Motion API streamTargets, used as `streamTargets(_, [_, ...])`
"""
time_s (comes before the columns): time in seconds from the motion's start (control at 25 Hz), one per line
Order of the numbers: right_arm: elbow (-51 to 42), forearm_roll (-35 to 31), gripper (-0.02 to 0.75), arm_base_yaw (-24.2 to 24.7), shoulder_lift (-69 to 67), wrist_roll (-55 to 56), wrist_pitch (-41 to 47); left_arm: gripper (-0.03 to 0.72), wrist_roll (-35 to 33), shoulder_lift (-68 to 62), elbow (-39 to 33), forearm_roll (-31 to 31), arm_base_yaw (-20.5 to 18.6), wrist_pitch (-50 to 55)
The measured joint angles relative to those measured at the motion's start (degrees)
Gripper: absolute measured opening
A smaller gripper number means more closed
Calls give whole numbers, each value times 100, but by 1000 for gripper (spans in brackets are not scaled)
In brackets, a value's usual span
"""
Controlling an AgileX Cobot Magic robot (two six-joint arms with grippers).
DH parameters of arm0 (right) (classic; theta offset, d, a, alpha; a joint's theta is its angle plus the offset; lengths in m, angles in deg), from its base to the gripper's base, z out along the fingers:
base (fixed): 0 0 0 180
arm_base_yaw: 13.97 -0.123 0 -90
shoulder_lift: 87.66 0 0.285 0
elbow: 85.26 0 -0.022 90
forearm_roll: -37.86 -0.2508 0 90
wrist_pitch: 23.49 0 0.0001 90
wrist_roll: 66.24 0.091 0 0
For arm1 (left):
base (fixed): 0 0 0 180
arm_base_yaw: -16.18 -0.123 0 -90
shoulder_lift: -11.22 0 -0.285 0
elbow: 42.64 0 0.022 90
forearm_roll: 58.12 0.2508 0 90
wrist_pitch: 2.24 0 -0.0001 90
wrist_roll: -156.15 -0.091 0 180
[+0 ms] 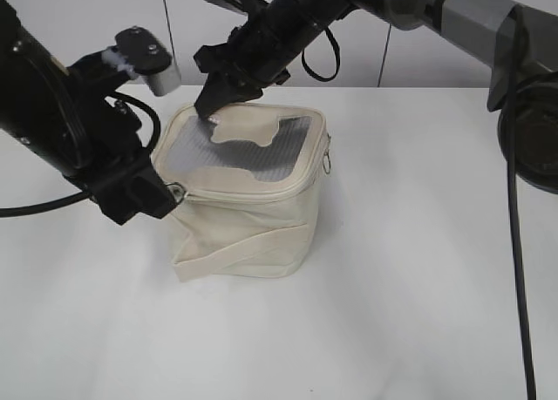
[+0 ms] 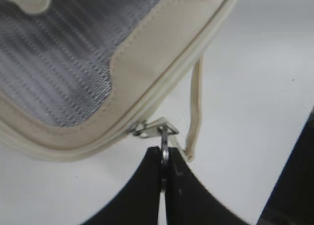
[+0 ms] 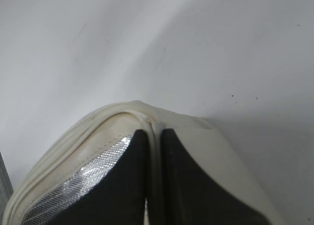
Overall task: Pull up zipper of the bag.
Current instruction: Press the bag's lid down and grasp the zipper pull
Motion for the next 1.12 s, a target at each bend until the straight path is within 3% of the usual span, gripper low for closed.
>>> streamTargets(0.2, [0,11,60,0,0,126,5,-8,-97,0,0,-291,387,-31])
streamTargets(0.4, [0,-62,60,0,0,116,153,-8,-393,-148,0,-538,1164,-1092])
streamTargets(0.52, [0,-73,60,0,0,84,245,-8,-438,-247,0,-567,1354,-1212])
streamTargets(0.68, [0,-60,60,0,0,84,227,-8,-435,-247,0,-668,1203,-1065])
streamTargets(0.84, [0,64,80,18,0,125,142,27,-122,-241,0,-813,804,-626])
streamTargets(1.04, [0,156,371,206,54,90,337,267,-46,-61,0,-899,300,-53])
streamTargets(1.12, [0,162,391,340,88,138,470,309,-41,138,0,-913,142,-40])
